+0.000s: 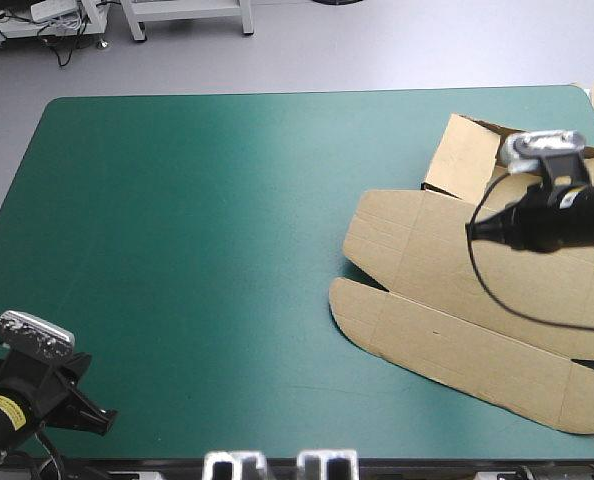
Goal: Fold the box
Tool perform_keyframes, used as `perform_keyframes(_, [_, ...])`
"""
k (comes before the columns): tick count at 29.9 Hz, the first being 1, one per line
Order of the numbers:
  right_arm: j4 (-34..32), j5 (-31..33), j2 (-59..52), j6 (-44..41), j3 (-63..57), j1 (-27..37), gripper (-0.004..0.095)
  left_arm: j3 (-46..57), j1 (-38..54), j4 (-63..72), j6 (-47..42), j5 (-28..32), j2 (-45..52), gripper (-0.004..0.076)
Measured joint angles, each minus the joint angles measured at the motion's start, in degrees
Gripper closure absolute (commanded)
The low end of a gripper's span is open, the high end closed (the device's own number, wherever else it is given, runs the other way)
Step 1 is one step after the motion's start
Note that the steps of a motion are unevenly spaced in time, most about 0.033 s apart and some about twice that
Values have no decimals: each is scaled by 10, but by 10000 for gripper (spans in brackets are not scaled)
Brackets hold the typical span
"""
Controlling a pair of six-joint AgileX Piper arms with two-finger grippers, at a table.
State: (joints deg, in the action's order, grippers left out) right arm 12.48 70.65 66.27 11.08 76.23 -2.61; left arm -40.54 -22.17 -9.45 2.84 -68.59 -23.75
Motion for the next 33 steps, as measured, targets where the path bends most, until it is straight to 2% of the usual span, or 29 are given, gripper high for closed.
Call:
perform_keyframes(10, [-25, -103, -198, 0, -281, -23, 925, 100, 0, 120, 50, 25, 80, 732])
perform_keyframes(14, [-25, -140, -288, 7, -331, -23, 925, 112, 0, 148, 67, 35, 105, 732])
perform_keyframes(22, [-25, -163, -439, 13, -426, -23, 925, 124, 0, 152, 101, 45, 120, 732])
perform_keyframes(33, [-26, -177, -512, 13, -485, -23, 925, 124, 0, 152, 104, 52, 120, 732])
